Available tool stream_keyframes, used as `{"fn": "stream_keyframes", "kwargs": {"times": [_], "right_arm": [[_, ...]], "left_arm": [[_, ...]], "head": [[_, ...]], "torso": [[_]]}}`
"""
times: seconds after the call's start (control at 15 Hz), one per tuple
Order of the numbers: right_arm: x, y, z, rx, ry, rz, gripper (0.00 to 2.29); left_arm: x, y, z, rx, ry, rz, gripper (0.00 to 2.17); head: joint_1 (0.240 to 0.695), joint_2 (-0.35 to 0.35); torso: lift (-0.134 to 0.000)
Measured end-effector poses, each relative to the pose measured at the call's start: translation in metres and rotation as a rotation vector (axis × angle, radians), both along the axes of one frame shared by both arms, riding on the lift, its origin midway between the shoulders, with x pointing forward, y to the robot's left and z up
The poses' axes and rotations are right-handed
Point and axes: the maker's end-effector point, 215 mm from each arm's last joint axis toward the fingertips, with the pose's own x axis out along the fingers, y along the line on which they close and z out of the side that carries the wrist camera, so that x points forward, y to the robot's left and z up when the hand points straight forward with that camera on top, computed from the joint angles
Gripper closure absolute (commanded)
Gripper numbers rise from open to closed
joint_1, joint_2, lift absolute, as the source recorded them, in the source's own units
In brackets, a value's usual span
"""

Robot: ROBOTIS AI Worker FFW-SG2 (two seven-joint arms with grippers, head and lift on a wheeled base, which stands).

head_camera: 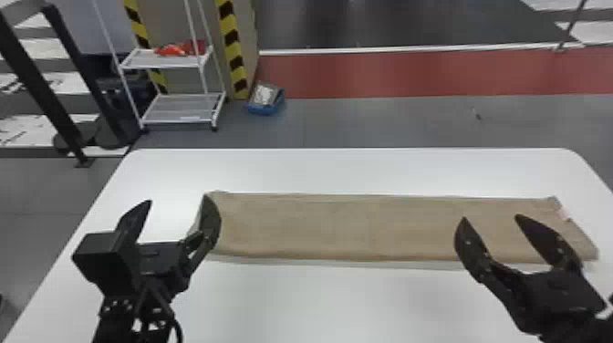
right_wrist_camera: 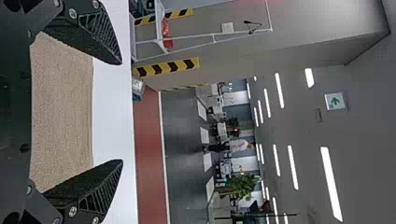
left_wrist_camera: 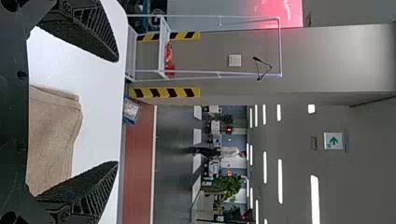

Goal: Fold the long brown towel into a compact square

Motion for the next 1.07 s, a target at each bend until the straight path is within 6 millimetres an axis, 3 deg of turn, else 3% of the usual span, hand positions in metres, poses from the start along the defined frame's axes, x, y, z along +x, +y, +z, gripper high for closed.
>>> {"fn": "stream_keyframes", "kwargs": {"times": [0.13,0.33,0.47,0.53,0.6,0.8,1.07], "right_arm": [[0.014,0.0,-0.005,-0.006,-0.001,0.001,0.15],[0.039,0.01,-0.012,-0.01,-0.001,0.037,0.43],[0.055,0.024,-0.031,-0.007,0.044,0.09,0.99],[0.063,0.031,-0.041,-0.004,0.068,0.119,1.46],[0.073,0.038,-0.051,-0.002,0.091,0.142,1.66],[0.094,0.055,-0.072,0.008,0.125,0.199,1.86],[0.106,0.069,-0.087,0.014,0.142,0.241,1.86]], "left_arm": [[0.006,0.004,-0.004,0.001,-0.003,0.007,0.1],[0.021,0.011,-0.014,0.003,-0.004,0.023,0.09],[0.035,0.017,-0.023,0.007,0.001,0.037,0.09],[0.041,0.021,-0.026,0.005,0.004,0.044,0.09],[0.047,0.025,-0.028,-0.001,0.006,0.048,0.1],[0.058,0.033,-0.033,-0.018,0.009,0.058,0.1],[0.066,0.043,-0.04,-0.03,0.02,0.061,0.1]], "head": [[0.695,0.084],[0.695,0.099],[0.695,0.116],[0.695,0.127],[0.695,0.135],[0.695,0.16],[0.695,0.179]], "torso": [[-0.125],[-0.125],[-0.125],[-0.125],[-0.125],[-0.125],[-0.125]]}}
